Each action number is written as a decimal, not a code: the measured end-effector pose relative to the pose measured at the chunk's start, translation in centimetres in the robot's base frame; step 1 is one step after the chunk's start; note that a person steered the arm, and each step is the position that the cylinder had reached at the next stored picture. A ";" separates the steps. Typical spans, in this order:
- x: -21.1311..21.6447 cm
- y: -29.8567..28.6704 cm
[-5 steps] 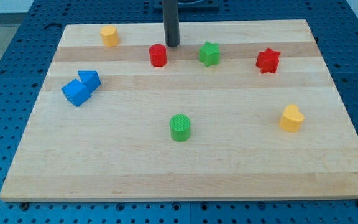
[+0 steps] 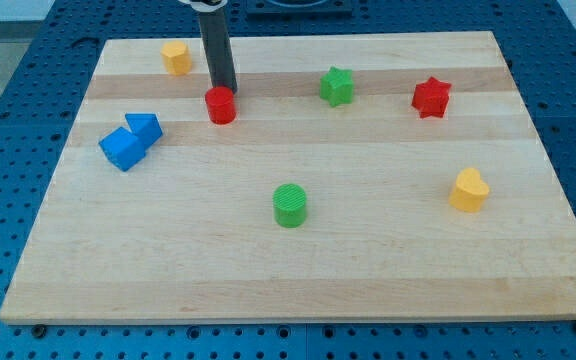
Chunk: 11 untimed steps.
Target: Push red circle closer to the green star
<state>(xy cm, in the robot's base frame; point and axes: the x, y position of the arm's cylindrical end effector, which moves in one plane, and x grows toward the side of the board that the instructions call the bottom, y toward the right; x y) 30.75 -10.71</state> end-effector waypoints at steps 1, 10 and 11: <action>0.0 -0.1; 5.4 0.5; 6.8 2.1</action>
<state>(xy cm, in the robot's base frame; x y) 37.52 -8.64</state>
